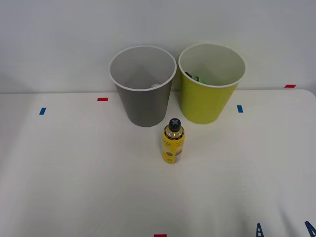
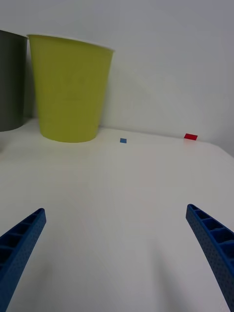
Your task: Put cans in the gray bin, plastic bottles in the light green bin
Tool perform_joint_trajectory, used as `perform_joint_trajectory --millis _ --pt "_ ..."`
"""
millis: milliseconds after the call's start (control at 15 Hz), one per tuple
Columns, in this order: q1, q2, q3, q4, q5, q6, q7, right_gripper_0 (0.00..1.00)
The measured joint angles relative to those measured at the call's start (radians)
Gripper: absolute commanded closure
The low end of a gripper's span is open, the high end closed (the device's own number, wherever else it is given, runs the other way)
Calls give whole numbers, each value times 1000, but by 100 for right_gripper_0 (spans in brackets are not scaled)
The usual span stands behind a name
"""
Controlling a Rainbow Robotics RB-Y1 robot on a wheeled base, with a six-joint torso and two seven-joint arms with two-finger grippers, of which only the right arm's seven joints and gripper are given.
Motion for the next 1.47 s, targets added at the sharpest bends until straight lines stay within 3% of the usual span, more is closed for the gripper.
perform_joint_trajectory --millis 1467 --pt "0 0 0 0 0 0 0 0"
